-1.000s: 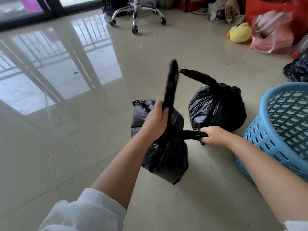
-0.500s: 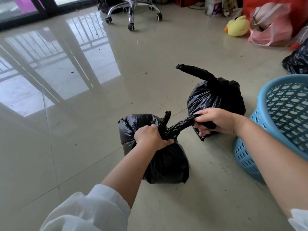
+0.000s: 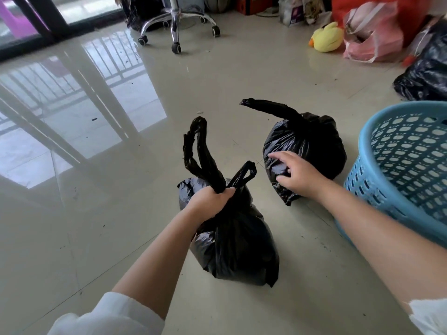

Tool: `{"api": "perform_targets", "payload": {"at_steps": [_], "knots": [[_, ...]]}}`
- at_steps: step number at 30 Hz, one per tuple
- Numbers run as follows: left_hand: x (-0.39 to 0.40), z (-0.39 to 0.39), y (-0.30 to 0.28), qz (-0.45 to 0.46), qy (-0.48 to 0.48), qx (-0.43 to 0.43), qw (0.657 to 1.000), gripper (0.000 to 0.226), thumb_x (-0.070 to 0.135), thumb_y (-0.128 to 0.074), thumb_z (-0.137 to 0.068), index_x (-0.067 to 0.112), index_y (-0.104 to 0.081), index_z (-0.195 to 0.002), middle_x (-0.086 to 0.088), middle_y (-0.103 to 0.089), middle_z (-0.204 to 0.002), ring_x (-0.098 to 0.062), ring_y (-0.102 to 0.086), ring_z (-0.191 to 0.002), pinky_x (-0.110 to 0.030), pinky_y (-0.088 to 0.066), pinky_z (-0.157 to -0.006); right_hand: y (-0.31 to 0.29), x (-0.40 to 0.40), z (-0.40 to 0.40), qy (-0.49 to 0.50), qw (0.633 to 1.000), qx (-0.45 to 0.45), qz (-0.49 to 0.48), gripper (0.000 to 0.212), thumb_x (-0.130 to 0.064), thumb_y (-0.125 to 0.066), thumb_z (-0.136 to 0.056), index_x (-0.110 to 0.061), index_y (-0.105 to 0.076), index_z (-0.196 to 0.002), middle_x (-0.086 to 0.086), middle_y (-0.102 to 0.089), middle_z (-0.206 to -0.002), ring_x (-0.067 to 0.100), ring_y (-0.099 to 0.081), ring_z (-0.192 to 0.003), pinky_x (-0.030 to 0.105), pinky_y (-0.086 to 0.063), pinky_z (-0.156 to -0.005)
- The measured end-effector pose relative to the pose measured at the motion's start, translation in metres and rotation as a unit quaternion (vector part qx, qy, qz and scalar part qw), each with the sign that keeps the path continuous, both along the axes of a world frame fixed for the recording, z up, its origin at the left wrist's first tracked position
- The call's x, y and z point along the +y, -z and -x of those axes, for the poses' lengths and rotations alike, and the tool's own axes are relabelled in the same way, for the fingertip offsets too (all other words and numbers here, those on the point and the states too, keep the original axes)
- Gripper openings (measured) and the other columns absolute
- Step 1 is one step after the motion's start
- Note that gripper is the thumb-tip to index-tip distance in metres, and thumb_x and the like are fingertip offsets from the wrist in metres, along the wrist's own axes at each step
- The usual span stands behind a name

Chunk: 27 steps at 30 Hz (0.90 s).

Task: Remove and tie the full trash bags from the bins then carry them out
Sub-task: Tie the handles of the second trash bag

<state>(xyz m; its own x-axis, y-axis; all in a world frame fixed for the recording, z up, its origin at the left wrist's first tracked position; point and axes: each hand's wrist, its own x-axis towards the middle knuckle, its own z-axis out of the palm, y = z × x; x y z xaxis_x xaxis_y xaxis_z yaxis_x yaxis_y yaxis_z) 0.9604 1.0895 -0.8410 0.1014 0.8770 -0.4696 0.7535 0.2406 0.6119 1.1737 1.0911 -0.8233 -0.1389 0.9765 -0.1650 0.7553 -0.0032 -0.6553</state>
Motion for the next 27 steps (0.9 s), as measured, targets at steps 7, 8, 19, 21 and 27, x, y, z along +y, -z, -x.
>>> {"api": "perform_targets", "payload": {"at_steps": [7,8,19,21,27], "knots": [[-0.008,-0.014,-0.010,0.080,0.072,-0.093,0.990,0.041,0.044,-0.044,-0.091,0.014,-0.051,-0.064,-0.001,-0.049,-0.051,-0.005,-0.037,-0.024,-0.011,-0.032,-0.033,0.008,-0.002,0.034,-0.187,0.959,-0.207,0.057,0.044,-0.018,-0.048,-0.088,-0.023,-0.042,-0.131,-0.002,-0.029,-0.151,0.022,-0.009,-0.144,0.049,-0.013,-0.114],[-0.008,-0.015,-0.011,0.081,0.079,-0.091,0.990,0.043,0.046,-0.043,-0.091,0.014,-0.049,-0.062,-0.001,-0.047,-0.050,-0.005,-0.036,-0.024,-0.010,-0.031,-0.033,0.005,-0.003,0.036,-0.185,0.960,-0.197,0.066,0.027,-0.016,-0.044,-0.090,-0.019,-0.055,-0.114,0.006,-0.049,-0.134,0.026,-0.029,-0.136,0.045,-0.025,-0.108],[-0.001,-0.018,-0.020,0.253,-0.064,-0.281,0.924,0.037,0.031,-0.033,-0.098,0.011,-0.056,-0.077,0.002,-0.057,-0.035,-0.007,-0.047,-0.028,-0.014,-0.033,-0.034,-0.054,-0.003,0.021,-0.129,0.977,-0.027,0.167,0.032,-0.026,-0.051,-0.088,-0.018,-0.051,-0.057,-0.005,-0.033,-0.040,0.010,-0.032,-0.030,0.015,-0.028,-0.033],[0.003,-0.017,-0.022,0.285,-0.080,-0.317,0.901,0.033,0.028,-0.030,-0.099,0.011,-0.056,-0.087,0.001,-0.063,-0.042,-0.007,-0.057,-0.035,-0.015,-0.039,-0.039,-0.059,-0.006,0.021,-0.129,0.979,0.012,0.159,0.031,-0.028,-0.048,-0.091,-0.015,-0.058,-0.065,-0.009,-0.030,-0.034,0.008,-0.027,-0.028,0.015,-0.025,-0.030],[0.008,-0.014,-0.014,0.287,-0.194,-0.460,0.817,0.021,0.006,-0.042,-0.094,0.012,-0.055,-0.079,-0.001,-0.069,-0.049,-0.011,-0.066,-0.043,-0.026,-0.053,-0.057,-0.051,-0.020,0.025,-0.124,0.968,0.112,0.186,0.030,-0.017,-0.043,-0.094,-0.013,-0.057,-0.068,-0.008,-0.030,-0.026,0.004,-0.025,-0.028,0.017,-0.024,-0.033]]}}
